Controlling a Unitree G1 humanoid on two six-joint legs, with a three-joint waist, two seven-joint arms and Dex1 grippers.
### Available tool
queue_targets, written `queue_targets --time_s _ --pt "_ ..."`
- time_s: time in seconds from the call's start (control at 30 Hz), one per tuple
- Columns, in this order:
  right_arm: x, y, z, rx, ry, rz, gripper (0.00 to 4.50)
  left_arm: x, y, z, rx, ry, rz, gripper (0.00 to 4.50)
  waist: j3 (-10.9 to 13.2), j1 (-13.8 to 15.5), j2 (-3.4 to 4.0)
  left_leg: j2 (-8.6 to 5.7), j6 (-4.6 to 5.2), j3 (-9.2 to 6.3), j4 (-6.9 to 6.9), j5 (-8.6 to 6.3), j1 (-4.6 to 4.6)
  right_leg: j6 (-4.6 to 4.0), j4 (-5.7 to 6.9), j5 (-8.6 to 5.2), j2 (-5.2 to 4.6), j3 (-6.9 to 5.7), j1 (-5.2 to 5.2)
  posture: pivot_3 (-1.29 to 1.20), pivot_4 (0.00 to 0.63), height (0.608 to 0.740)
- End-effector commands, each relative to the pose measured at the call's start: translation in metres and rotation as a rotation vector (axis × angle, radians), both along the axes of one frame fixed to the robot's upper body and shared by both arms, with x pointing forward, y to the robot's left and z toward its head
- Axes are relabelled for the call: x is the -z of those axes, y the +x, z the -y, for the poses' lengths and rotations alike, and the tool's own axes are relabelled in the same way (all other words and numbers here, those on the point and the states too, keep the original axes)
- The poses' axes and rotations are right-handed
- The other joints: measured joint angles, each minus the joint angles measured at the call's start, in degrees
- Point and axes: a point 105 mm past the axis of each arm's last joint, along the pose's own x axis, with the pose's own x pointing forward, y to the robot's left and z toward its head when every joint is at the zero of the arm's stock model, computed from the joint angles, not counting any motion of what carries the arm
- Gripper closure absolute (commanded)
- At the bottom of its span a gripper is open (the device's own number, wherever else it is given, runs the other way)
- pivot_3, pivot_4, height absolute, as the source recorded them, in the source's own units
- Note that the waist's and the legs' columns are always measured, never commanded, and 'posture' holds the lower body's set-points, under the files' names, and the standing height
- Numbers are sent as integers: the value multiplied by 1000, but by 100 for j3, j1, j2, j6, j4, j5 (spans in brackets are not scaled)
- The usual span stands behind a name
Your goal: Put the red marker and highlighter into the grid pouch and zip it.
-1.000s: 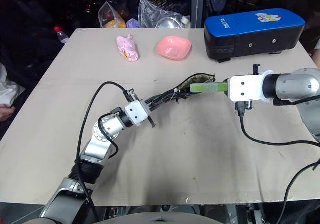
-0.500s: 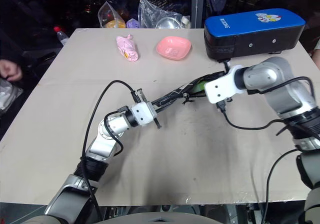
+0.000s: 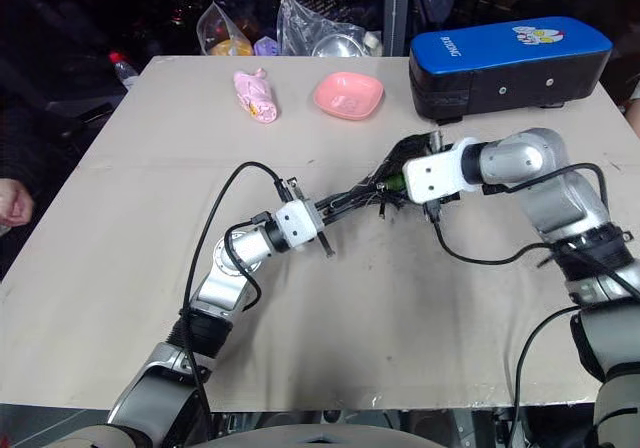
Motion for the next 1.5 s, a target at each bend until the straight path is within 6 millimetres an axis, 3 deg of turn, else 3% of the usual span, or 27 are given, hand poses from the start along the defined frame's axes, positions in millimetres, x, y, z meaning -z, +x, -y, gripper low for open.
queue_targets --time_s 0.03,0.2,0.37,0.47,0.67,0.9,1.13,1.23,1.43,1.5 --pt "-33 -31 5 64 292 -91 595 -9 0 0 -9 -55 26 4500 0 -1 0 0 1 -1 -1 -1 0 0 -1 0 -2 0 0 0 150 726" --pt "-22 -76 9 119 547 -351 595 -18 7 -2 -43 -106 29 4500 -2 11 -2 2 2 -9 1 -1 -3 -1 -1 0 -33 -7 3 0 150 726" --pt "12 -90 5 276 676 -547 595 -25 9 -3 -62 -100 69 4500 -5 -5 -4 0 2 -4 3 -1 1 0 -1 1 -34 -5 4 0 150 726" --pt "34 -80 -9 379 759 -616 595 -24 8 -3 -82 -82 98 4500 -7 -28 -6 0 2 -3 4 -1 2 0 0 0 -21 -4 5 0 150 726" --pt "39 -59 -41 415 840 -656 595 -21 6 -2 -99 -81 109 4500 -8 -21 -3 -2 2 3 5 0 5 1 9 0 -1 3 1 0 150 726" --pt "39 -27 -51 501 921 -622 595 -20 5 -3 -110 -71 116 4500 -8 -18 -3 -6 2 1 4 0 6 2 10 1 3 1 1 0 150 726" --pt "23 -10 -63 458 992 -632 595 -19 5 -4 -104 -53 115 4500 -8 -49 -3 -3 2 0 2 0 10 2 15 1 10 2 1 0 150 726" --pt "19 -6 -69 456 1037 -651 1384 -19 6 -5 -105 -50 116 4500 -8 -54 -3 -4 2 0 2 0 9 2 15 1 10 2 1 0 150 726" --pt "22 -6 -69 474 1042 -643 4313 -18 6 -6 -109 -48 113 4500 -8 -51 -2 -4 2 0 2 0 10 2 17 1 10 3 1 0 150 726" --pt "22 -7 -67 479 1046 -640 4474 -17 6 -7 -110 -46 111 4500 -8 -55 -2 -4 2 -1 2 0 10 2 17 1 11 3 1 0 150 726"
